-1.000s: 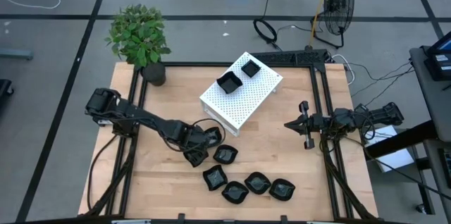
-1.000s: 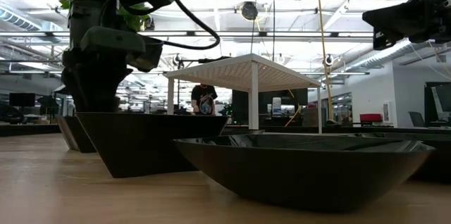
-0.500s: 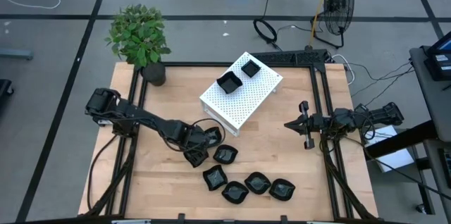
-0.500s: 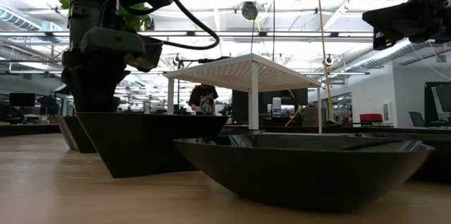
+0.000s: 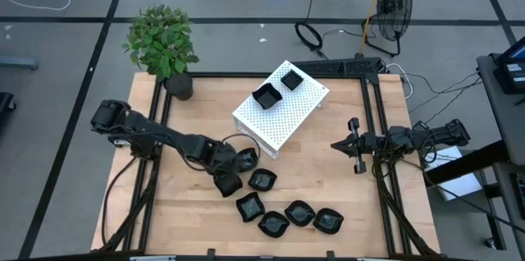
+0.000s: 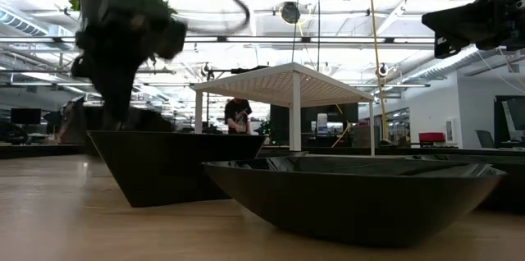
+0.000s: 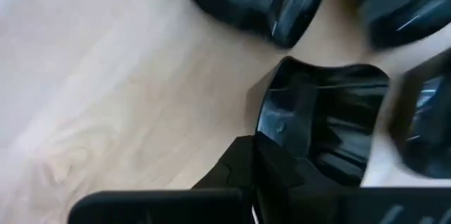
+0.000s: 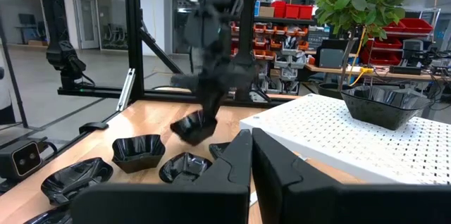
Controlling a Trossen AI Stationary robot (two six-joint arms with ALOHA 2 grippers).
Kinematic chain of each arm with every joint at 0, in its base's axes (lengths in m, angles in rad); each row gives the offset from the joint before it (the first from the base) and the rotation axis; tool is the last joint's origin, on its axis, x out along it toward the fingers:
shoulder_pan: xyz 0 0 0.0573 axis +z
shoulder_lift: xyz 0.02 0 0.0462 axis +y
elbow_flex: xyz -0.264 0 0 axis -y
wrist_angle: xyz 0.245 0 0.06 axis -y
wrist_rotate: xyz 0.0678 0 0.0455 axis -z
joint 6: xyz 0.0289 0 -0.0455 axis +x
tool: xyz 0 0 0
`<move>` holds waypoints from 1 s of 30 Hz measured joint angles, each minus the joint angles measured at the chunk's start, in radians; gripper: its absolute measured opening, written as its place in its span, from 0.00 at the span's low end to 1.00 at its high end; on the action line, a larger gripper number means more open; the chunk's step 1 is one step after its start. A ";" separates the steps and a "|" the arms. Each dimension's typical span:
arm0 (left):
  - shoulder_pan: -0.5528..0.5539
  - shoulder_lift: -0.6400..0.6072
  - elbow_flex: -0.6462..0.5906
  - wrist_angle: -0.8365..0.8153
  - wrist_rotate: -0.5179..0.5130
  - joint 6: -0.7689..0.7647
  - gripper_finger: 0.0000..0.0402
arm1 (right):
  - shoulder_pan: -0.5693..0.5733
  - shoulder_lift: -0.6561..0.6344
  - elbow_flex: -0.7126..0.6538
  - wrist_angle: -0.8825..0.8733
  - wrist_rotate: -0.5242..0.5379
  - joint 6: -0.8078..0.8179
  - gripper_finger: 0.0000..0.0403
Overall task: Pick & Place Mini shaped plates
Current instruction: Stack the black distorted square plate on top of the black distorted square plate on the shelf
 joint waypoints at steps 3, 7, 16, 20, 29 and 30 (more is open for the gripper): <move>0.016 -0.088 0.000 0.017 -0.087 -0.047 0.01 | 0.000 0.000 0.000 0.000 0.000 0.000 0.00; 0.050 -0.208 0.000 0.104 -0.237 -0.087 0.01 | 0.000 0.000 0.000 0.000 0.000 0.000 0.00; 0.276 -0.351 0.120 0.337 -0.245 0.266 0.01 | 0.000 0.000 0.000 0.000 0.000 0.000 0.00; 0.426 -0.281 0.294 0.246 -0.154 0.396 0.01 | 0.000 0.000 0.000 0.000 0.000 0.000 0.00; 0.660 0.028 0.704 -0.046 -0.035 0.687 0.00 | 0.000 0.000 0.000 0.000 0.000 0.000 0.00; 0.673 0.060 0.726 -0.069 -0.014 0.712 0.00 | 0.000 0.000 0.000 0.000 0.000 0.000 0.00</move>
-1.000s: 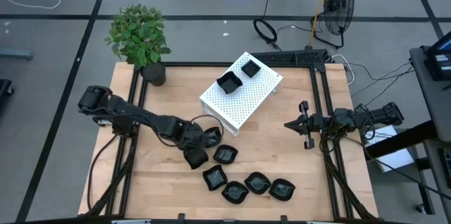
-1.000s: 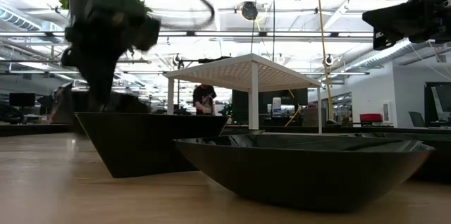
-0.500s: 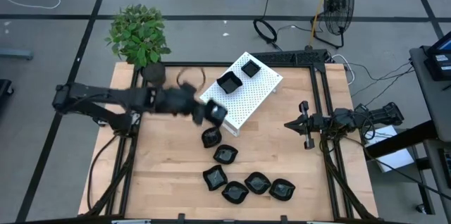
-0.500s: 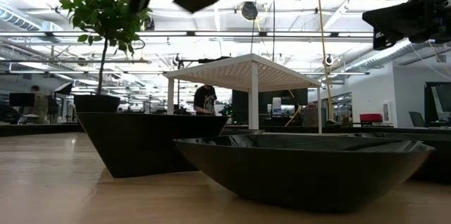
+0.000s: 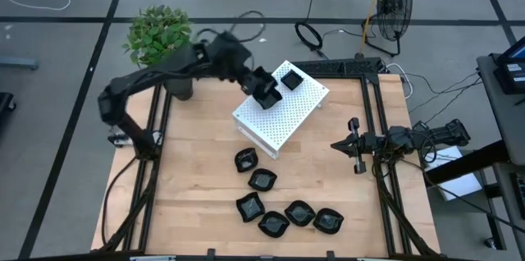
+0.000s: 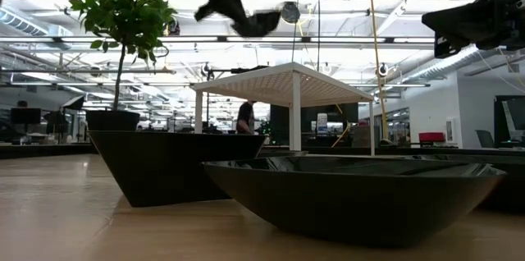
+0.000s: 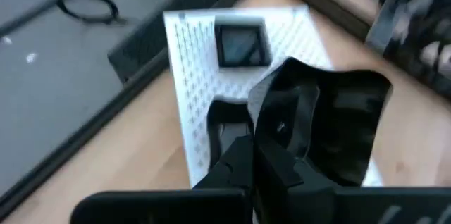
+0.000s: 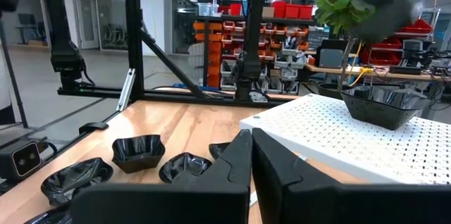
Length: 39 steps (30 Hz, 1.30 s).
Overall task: Pick & Place Mini shaped plates
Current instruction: Stack the black distorted square plate on top of the black distorted square plate on the shelf
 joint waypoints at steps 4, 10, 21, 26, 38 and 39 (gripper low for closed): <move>0.032 0.093 0.042 0.008 0.039 0.047 0.00 | 0.000 0.000 0.000 0.000 0.000 0.000 0.00; 0.036 0.170 0.041 -0.029 0.039 0.100 0.00 | 0.000 0.000 0.000 0.000 0.000 0.000 0.00; 0.025 0.173 0.041 -0.031 -0.020 0.101 0.02 | 0.000 0.000 0.000 0.000 0.000 0.000 0.00; 0.011 0.173 0.041 -0.031 -0.024 0.106 0.01 | 0.000 0.000 0.000 0.000 0.000 0.000 0.00; -0.021 0.173 0.041 -0.022 -0.026 0.118 0.10 | 0.000 0.000 0.000 0.000 0.000 0.000 0.00; -0.021 0.174 0.041 -0.022 -0.025 0.118 0.10 | 0.000 0.000 0.000 0.000 0.000 0.000 0.00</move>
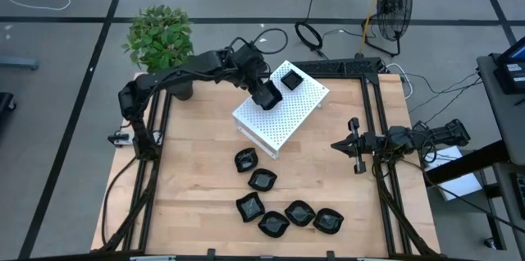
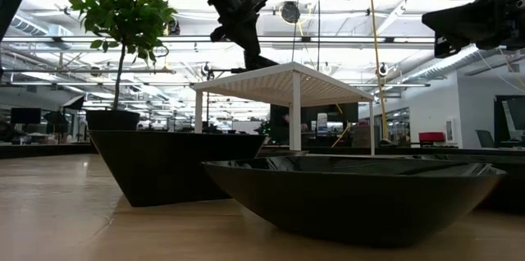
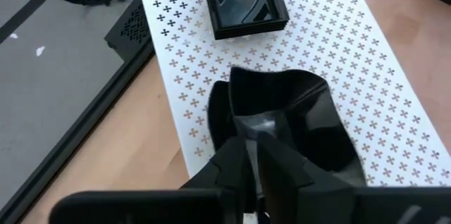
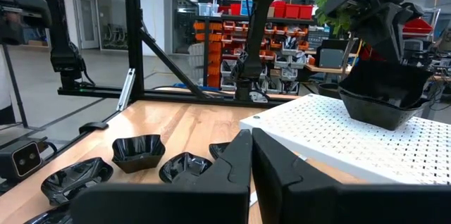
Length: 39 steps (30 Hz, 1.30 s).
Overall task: Pick & Place Mini shaped plates
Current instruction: Stack the black distorted square plate on top of the black distorted square plate on the shelf
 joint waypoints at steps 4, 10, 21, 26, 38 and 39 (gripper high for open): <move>0.002 0.000 0.000 0.000 -0.001 0.000 0.10 | 0.000 0.000 0.000 0.000 0.000 0.000 0.00; -0.001 0.001 0.000 0.000 -0.045 0.001 0.13 | 0.000 0.000 0.000 0.000 0.000 0.000 0.00; -0.182 -0.035 -0.002 -0.257 -0.079 0.064 0.19 | 0.000 0.000 0.000 0.000 0.000 0.000 0.00; -0.400 -0.036 -0.001 -0.374 -0.212 -0.160 0.29 | 0.000 0.000 0.000 0.000 0.000 0.000 0.00; -0.819 0.057 0.000 -0.323 -0.254 -0.762 0.59 | 0.000 0.000 0.000 0.000 0.000 0.000 0.00; -0.835 0.081 0.000 -0.312 -0.255 -0.768 0.59 | 0.000 0.000 0.000 0.000 0.000 0.000 0.00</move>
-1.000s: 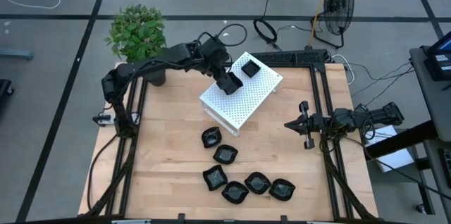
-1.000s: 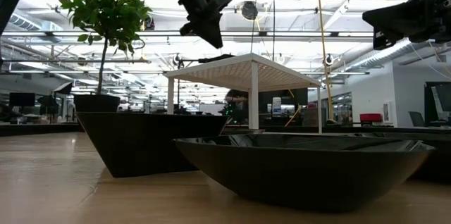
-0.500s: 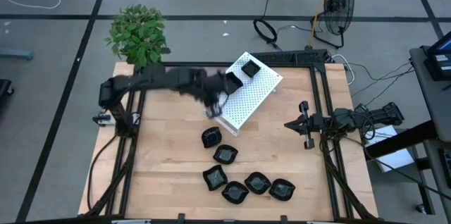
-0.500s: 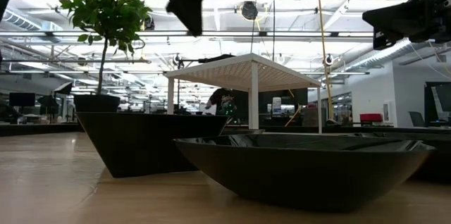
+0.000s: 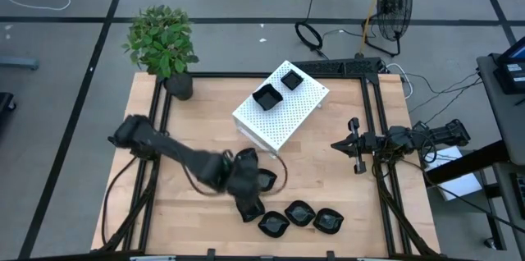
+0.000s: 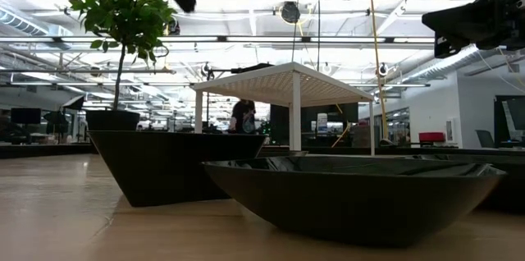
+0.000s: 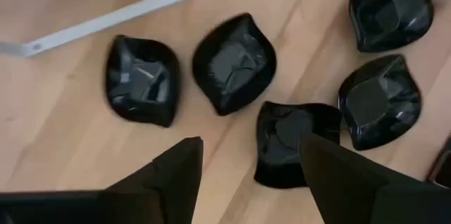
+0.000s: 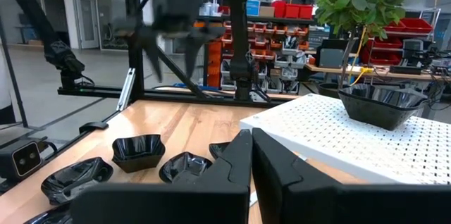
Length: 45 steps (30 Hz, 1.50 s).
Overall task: Pick & Place Mini shaped plates
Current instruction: Stack the black distorted square plate on top of the black distorted square plate on the shelf
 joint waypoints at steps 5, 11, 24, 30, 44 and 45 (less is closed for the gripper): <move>-0.051 0.117 0.000 0.062 0.004 0.020 0.60 | 0.000 0.000 0.000 0.000 0.000 0.000 0.00; -0.036 0.222 -0.001 0.069 0.078 -0.069 0.60 | 0.000 0.000 0.000 0.000 0.000 0.000 0.00; 0.006 0.295 -0.001 -0.004 0.178 -0.031 0.59 | 0.000 0.000 0.000 0.000 0.000 0.000 0.00; 0.003 0.295 -0.038 0.007 0.223 0.001 0.52 | 0.000 0.000 0.000 0.000 0.000 0.000 0.00; 0.004 0.295 -0.066 0.052 0.240 0.070 0.14 | 0.000 0.000 0.000 0.000 0.000 0.000 0.00; 0.004 0.295 -0.066 0.052 0.244 0.070 0.11 | 0.000 0.000 0.000 0.000 0.000 0.000 0.00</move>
